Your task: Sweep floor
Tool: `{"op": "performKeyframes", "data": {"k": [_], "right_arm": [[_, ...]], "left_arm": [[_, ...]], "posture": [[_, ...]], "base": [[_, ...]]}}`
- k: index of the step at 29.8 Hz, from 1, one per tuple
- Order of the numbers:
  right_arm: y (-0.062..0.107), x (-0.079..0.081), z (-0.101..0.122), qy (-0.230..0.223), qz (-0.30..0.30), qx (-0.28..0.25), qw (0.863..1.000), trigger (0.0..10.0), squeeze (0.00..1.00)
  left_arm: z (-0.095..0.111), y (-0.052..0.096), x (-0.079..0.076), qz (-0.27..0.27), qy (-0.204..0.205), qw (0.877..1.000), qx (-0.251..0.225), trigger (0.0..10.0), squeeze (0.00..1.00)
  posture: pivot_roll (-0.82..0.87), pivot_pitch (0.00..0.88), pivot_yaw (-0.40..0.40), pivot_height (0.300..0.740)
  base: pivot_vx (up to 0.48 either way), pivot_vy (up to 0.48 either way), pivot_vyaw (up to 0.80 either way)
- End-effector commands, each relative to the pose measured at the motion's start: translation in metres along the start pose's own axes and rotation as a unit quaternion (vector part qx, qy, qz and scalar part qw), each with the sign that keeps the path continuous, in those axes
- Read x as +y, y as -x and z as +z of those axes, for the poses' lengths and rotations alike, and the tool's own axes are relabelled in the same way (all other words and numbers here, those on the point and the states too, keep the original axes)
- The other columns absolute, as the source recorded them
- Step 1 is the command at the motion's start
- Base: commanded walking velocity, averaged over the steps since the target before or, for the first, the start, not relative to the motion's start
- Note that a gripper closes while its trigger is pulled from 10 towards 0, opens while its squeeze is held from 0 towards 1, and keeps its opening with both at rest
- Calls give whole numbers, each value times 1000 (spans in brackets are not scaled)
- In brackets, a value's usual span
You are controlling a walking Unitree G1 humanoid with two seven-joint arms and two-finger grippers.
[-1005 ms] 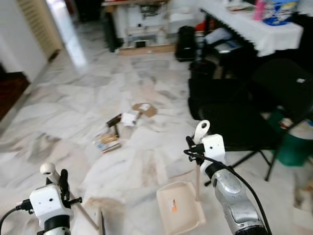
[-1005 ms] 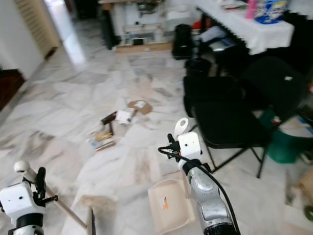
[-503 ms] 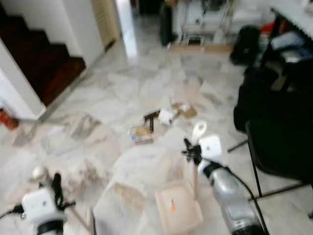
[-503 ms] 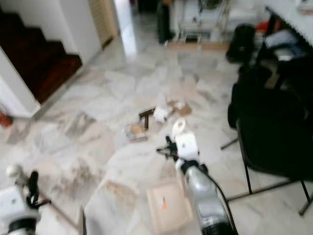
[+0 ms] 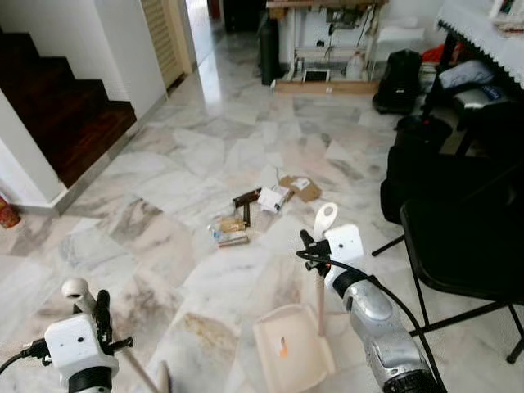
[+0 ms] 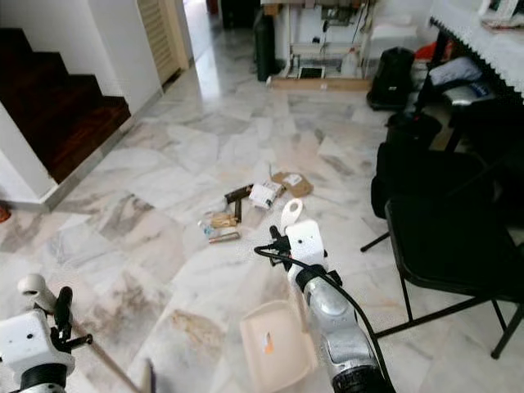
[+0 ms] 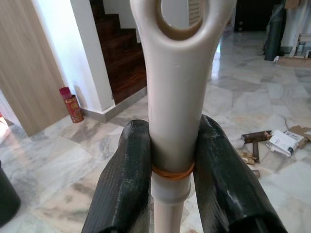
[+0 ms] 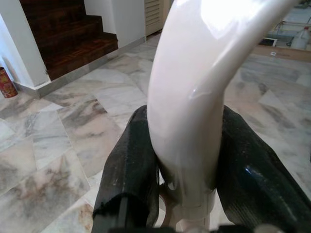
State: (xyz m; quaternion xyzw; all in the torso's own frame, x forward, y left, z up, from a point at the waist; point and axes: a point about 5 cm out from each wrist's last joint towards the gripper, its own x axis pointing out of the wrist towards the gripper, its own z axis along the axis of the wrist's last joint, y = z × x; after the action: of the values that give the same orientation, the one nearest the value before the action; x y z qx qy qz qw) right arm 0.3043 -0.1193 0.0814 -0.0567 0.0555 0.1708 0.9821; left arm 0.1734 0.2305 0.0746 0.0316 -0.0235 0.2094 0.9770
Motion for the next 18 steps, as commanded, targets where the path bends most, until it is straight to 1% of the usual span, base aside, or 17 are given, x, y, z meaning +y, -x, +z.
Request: {"op": "performKeyframes", "data": {"k": [1, 8, 18], "right_arm": [[-4, 3, 11, 5, 7, -29, 1000, 10000, 0], [-6, 4, 11, 1, 8, -29, 1000, 10000, 0], [-7, 7, 11, -2, 11, -30, 999, 10000, 0]], "left_arm": [[12, -3, 2, 1, 1, 1000, -27, 10000, 0], [10, 0, 2, -3, 0, 1000, -23, 10000, 0], [10, 0, 2, -7, 1, 1000, -23, 10000, 0]], "posture": [[-99, 0, 90, 740], [-95, 0, 87, 740], [-90, 0, 83, 740]], "base": [[289, 0, 0], [285, 0, 0], [286, 0, 0]]}}
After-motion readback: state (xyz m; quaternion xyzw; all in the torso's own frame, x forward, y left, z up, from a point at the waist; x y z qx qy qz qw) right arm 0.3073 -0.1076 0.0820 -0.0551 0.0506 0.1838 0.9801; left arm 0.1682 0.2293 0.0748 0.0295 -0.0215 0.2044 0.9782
